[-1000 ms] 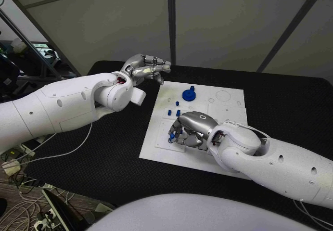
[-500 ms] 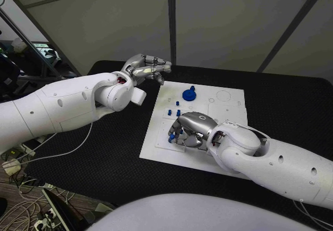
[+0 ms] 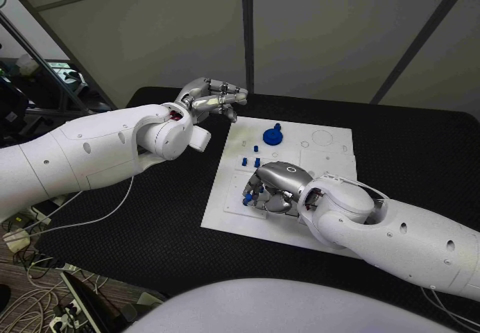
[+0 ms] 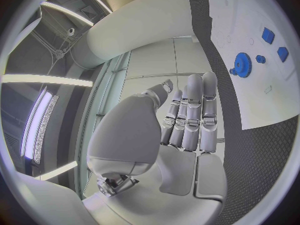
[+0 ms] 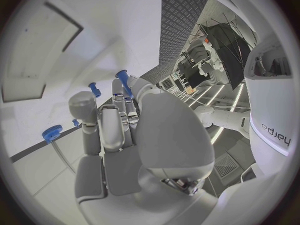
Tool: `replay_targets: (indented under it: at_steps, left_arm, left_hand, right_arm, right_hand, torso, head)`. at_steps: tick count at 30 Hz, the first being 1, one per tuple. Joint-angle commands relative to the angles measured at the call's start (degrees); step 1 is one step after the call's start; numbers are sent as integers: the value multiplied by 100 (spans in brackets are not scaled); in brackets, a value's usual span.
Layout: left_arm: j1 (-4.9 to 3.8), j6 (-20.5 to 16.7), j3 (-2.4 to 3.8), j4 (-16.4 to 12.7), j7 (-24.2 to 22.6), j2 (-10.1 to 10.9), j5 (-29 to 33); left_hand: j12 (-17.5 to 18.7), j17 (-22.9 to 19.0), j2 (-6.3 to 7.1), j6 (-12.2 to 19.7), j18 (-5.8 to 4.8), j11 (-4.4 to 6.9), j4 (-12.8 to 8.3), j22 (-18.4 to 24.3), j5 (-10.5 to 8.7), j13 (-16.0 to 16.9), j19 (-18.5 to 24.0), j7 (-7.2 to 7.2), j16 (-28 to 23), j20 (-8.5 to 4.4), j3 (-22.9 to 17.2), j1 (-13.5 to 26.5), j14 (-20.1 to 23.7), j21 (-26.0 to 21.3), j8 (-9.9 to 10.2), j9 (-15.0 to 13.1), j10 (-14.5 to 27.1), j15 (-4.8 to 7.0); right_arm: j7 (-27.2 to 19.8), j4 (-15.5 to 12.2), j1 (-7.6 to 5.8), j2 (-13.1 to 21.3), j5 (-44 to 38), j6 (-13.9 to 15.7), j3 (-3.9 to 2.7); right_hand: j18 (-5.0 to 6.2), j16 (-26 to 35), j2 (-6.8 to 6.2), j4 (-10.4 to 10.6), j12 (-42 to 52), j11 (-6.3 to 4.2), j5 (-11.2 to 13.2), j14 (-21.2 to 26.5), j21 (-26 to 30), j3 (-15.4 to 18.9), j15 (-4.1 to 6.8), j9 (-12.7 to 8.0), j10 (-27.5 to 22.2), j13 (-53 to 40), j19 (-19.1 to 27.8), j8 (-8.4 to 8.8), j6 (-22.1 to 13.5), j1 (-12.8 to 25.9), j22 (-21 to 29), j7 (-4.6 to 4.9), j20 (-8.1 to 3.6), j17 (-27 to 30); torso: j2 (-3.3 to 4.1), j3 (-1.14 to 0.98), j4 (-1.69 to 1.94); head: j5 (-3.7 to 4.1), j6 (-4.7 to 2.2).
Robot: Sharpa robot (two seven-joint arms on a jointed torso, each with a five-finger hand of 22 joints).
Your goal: Assemble the parts on the task board
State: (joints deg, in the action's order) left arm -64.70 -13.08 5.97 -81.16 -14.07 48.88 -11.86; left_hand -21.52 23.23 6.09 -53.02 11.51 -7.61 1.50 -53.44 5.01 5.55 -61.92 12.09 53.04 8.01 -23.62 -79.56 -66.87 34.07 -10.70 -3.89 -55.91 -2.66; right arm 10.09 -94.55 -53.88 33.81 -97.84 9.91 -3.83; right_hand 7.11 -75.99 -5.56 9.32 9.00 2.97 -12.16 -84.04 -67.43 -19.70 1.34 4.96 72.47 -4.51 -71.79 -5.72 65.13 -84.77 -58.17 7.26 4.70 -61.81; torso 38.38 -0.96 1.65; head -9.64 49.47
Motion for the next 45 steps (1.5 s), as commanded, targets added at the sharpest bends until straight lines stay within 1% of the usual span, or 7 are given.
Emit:
replay_targets:
  at_steps: [1, 10, 15, 30, 35, 41, 45]
  left_arm:
    - [-11, 72, 4, -3, -5, -10, 19]
    - [-11, 77, 4, 6, 4, -17, 19]
    - [-11, 85, 4, 12, 10, -23, 19]
    - [-9, 67, 2, 20, 14, -1, 19]
    - [-9, 73, 2, 14, 15, 12, 19]
    - [-6, 65, -8, 24, 15, 32, 19]
    - [-5, 61, -33, 34, 16, 30, 19]
  left_hand:
    - [-35, -5, -22, 34, -102, 3, 2, 5, -12, -8, -13, -14, -25, 16, 23, 20, 34, -30, -19, 6, 45, 8]
    - [-37, -7, -21, 41, -102, 0, 4, 9, -13, -8, -14, -12, -25, 17, 28, 25, 36, -34, -19, 6, 54, 6]
    - [-37, -7, -21, 41, -102, 0, 4, 9, -13, -8, -14, -12, -25, 17, 28, 25, 36, -34, -19, 6, 54, 6]
    - [-46, -11, -32, 49, -104, -4, 19, 19, -14, -7, -16, -8, -26, 22, 39, 44, 40, -46, -23, 6, 65, 1]
    - [-46, -11, -32, 49, -104, -4, 19, 19, -14, -7, -16, -8, -26, 22, 39, 44, 40, -46, -23, 6, 65, 1]
    - [-46, -11, -32, 49, -104, -4, 19, 19, -14, -7, -16, -8, -26, 22, 39, 44, 40, -46, -23, 6, 65, 1]
    - [-46, -11, -32, 49, -104, -4, 19, 19, -14, -7, -16, -8, -26, 22, 39, 44, 40, -46, -23, 6, 65, 1]
  right_arm:
    - [65, 19, -6, -19, -28, -199, 0]
    - [153, 85, -6, -61, -87, -256, 3]
    - [224, 91, -6, -64, -106, -242, 7]
    - [296, -127, -5, 98, -222, 285, 9]
    - [-20, -324, 2, 271, -112, 851, 7]
    - [-737, -730, 6, 749, 584, 1534, 5]
    - [-805, -974, -30, 1217, 1400, 1547, -6]
  right_hand:
    - [-37, -25, 26, -23, -30, 2, -31, -169, -32, 2, 12, 8, 53, -9, -21, -17, 33, -61, 4, -5, -2, 3]
    - [-35, -15, -6, -24, -123, 42, -16, -158, -17, 15, -15, -18, -8, -1, 6, 55, -71, 5, 23, 44, 14, 29]
    - [-29, -34, -118, 7, -242, 91, 74, -155, -9, 30, -73, -141, -121, 3, 32, 235, -730, 120, 31, 110, 67, 8]
    - [-26, -31, -296, 41, -314, -11, 307, -144, -12, 150, 15, -163, -128, -58, 22, 262, -2410, 234, 14, -75, 9, 18]
    - [-26, -31, -301, 28, -294, -29, 282, -144, -13, 157, 27, -149, -78, -74, 17, 242, -2375, 207, 11, -66, 1, 18]
    - [14, 50, -278, -14, -244, 14, 135, -110, 156, 124, 5, -33, 47, -126, 159, 32, -1541, 124, 233, 80, 5, 151]
    - [13, 45, -266, 43, -86, 62, 182, -114, 170, 186, -39, 67, 238, -226, 171, -231, -953, 212, 241, 131, 39, 133]
  torso:
    - [2, 1, 0]
    - [0, 0, -4]
    - [-2, 0, -4]
    - [-6, -4, -8]
    - [-3, -7, -3]
    - [-15, -1, -22]
    - [-47, 8, -49]
  head:
    - [1, 8]
    - [1, 15]
    - [2, 16]
    - [9, -12]
    - [13, -35]
    - [105, -91]
    - [196, -143]
